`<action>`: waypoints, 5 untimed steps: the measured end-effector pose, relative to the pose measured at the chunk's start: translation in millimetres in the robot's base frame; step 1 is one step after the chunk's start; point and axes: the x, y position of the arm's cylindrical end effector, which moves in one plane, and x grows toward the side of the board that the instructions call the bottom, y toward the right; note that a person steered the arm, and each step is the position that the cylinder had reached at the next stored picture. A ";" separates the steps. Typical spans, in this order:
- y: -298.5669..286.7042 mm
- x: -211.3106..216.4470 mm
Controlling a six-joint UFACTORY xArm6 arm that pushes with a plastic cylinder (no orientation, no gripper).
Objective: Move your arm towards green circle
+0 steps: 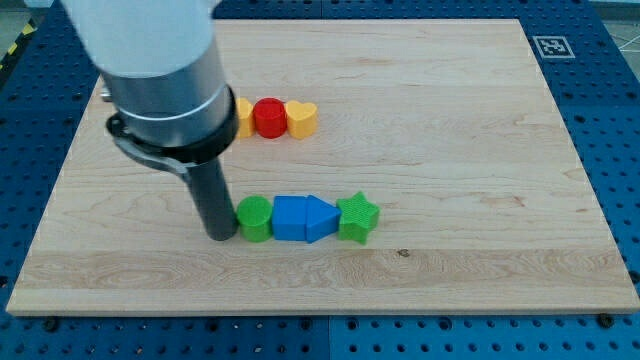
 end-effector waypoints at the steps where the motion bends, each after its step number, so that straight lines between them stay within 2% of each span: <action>1: 20.5 0.0; 3: 48.0 3.1; 4: 10.9 3.2; 5: 17.6 12.2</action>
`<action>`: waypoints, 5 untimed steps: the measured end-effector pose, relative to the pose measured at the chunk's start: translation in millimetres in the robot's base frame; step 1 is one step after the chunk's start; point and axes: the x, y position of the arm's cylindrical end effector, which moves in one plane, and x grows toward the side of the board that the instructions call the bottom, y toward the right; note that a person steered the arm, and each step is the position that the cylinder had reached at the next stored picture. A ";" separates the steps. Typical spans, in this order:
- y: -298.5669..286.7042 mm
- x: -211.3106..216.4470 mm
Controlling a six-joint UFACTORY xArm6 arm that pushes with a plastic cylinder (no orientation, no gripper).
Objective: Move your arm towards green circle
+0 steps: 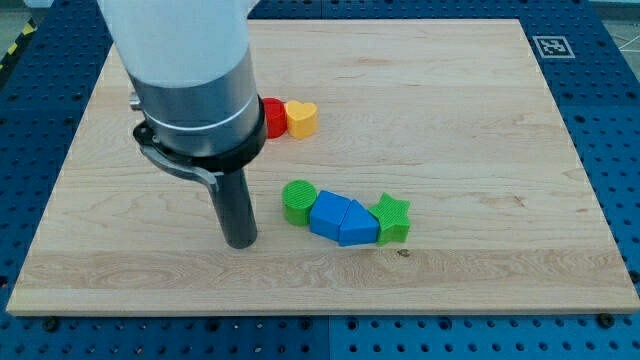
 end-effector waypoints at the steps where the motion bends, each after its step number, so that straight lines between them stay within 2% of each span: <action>1: 16.4 -1.6; 3: -23.3 -54.1; 5: 39.2 -42.6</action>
